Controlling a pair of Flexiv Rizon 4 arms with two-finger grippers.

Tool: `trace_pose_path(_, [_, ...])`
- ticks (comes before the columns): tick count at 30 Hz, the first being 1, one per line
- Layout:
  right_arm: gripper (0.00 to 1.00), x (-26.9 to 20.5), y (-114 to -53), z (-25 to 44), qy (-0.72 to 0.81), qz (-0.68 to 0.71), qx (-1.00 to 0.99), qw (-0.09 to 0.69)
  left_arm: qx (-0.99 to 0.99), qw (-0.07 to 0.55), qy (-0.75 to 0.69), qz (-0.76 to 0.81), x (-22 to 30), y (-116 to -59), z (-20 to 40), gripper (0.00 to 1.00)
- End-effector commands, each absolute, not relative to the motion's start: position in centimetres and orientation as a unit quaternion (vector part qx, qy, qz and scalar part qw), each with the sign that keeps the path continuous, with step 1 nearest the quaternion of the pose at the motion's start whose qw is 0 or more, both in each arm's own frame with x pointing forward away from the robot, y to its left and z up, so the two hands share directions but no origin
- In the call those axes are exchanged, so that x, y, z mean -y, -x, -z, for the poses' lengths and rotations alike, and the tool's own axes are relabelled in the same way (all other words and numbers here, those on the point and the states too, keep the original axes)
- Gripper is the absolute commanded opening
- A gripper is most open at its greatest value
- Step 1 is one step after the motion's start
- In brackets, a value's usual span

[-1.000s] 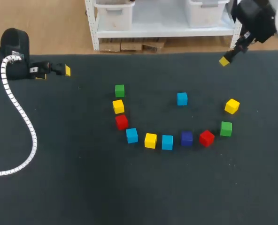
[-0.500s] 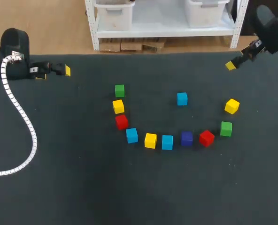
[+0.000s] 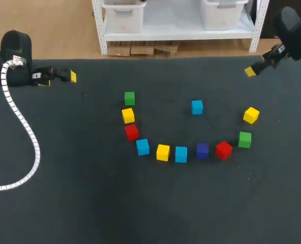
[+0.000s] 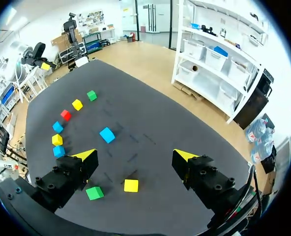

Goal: Place the blue cubes, place green cubes on the blue cubes, place the yellow cubes on the green cubes, then place the red cubes on the yellow cubes, and place purple cube on the red cubes.

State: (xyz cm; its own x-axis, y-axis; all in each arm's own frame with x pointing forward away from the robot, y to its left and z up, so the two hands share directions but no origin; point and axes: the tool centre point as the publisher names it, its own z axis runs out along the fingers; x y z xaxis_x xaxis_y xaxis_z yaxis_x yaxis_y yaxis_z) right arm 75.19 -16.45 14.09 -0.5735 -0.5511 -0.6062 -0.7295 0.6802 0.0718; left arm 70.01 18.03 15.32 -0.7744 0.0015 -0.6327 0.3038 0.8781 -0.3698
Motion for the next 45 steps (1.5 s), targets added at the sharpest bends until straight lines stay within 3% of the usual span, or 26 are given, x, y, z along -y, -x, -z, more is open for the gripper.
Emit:
trace_pose_path(1, [1.00, 16.5, -75.1, -14.1, 0.367, -0.160, -0.872, 0.282, -0.910, 0.328, -0.087, 0.239, -18.4, -70.0, -15.1, 1.00])
trace_pose_path(26, [1.00, 16.5, -75.1, -14.1, 0.367, -0.160, -0.872, 0.282, -0.910, 0.328, -0.087, 0.239, -18.4, -70.0, -15.1, 1.00])
trace_pose_path(45, [1.00, 16.5, -75.1, -14.1, 0.367, -0.160, -0.872, 0.282, -0.899, 0.183, -0.366, 0.156, -10.2, -64.9, -11.9, 1.00])
